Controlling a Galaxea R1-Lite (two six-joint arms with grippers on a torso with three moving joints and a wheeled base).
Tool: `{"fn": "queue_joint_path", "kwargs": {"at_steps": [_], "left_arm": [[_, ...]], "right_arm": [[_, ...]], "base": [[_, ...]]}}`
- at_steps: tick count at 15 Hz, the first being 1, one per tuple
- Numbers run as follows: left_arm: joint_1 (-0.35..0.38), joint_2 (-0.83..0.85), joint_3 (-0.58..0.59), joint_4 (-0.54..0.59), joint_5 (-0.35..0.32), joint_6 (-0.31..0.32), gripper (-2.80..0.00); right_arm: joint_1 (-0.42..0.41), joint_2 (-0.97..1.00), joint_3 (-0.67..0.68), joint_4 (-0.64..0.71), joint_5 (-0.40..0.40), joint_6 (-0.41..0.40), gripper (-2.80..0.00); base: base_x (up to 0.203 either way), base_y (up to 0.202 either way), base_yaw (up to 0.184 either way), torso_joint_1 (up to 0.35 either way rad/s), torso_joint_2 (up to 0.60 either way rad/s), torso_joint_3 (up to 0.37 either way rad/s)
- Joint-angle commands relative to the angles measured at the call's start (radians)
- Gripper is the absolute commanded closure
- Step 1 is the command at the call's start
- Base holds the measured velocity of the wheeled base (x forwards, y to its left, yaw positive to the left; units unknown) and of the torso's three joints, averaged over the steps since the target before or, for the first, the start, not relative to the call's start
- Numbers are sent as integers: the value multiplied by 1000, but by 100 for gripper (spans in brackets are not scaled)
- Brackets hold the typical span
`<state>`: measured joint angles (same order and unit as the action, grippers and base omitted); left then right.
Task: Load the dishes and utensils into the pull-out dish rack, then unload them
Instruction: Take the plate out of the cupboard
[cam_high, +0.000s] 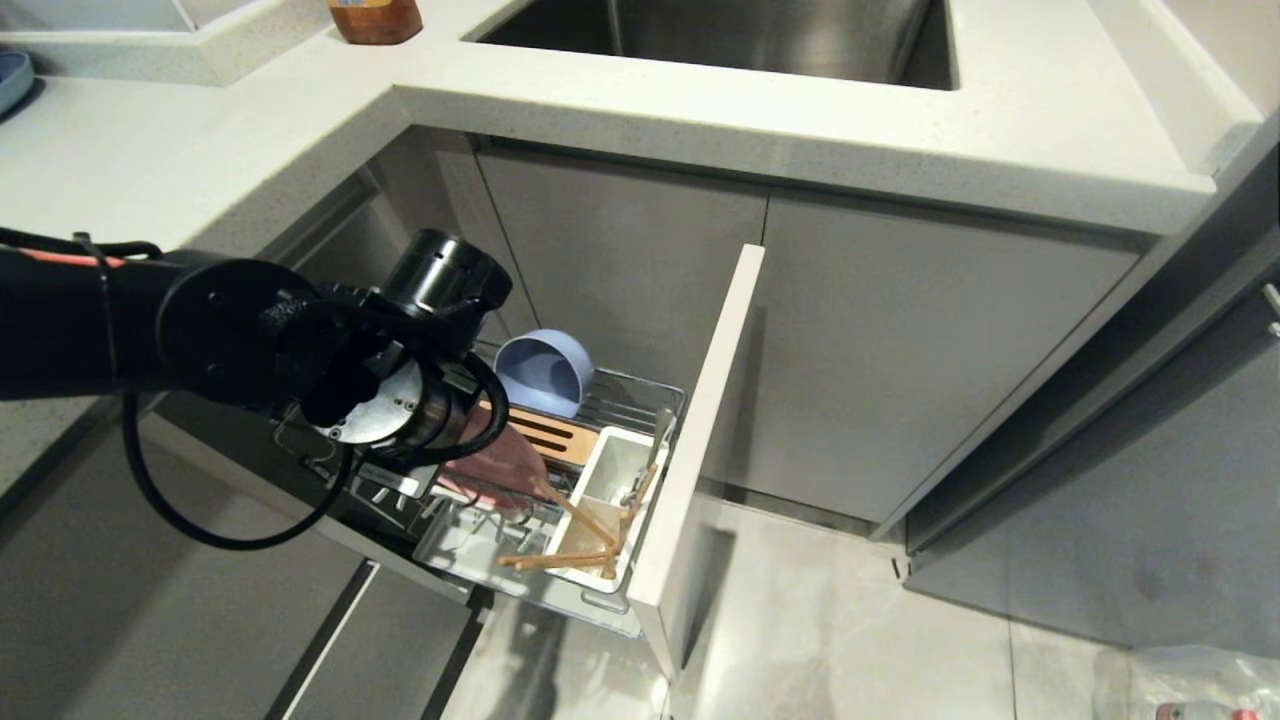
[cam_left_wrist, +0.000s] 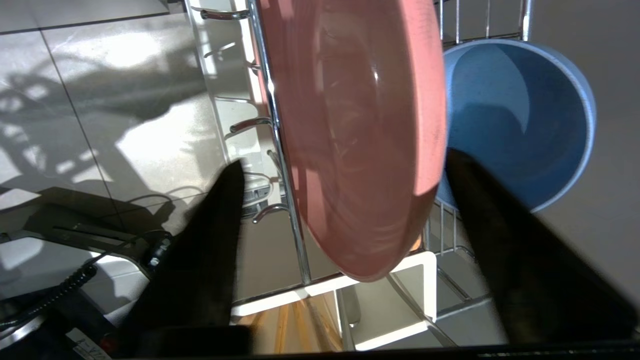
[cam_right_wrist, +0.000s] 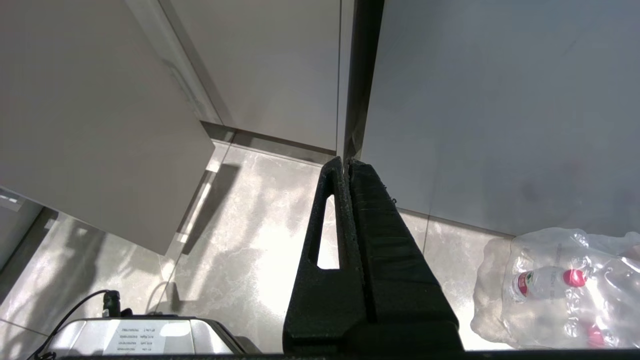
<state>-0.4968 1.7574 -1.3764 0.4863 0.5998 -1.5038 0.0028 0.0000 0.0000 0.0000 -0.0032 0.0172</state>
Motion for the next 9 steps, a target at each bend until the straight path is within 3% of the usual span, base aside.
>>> {"fn": "queue_joint_path", "kwargs": {"at_steps": [1, 9], "left_arm": [[0, 2, 3, 5, 5, -9, 0], [0, -4, 8, 8, 5, -9, 0]], "right_arm": [[0, 2, 0, 0, 0, 0, 0], [0, 2, 0, 0, 0, 0, 0]], "base": [[0, 0, 0, 0, 0, 0], [0, 0, 0, 0, 0, 0]]}}
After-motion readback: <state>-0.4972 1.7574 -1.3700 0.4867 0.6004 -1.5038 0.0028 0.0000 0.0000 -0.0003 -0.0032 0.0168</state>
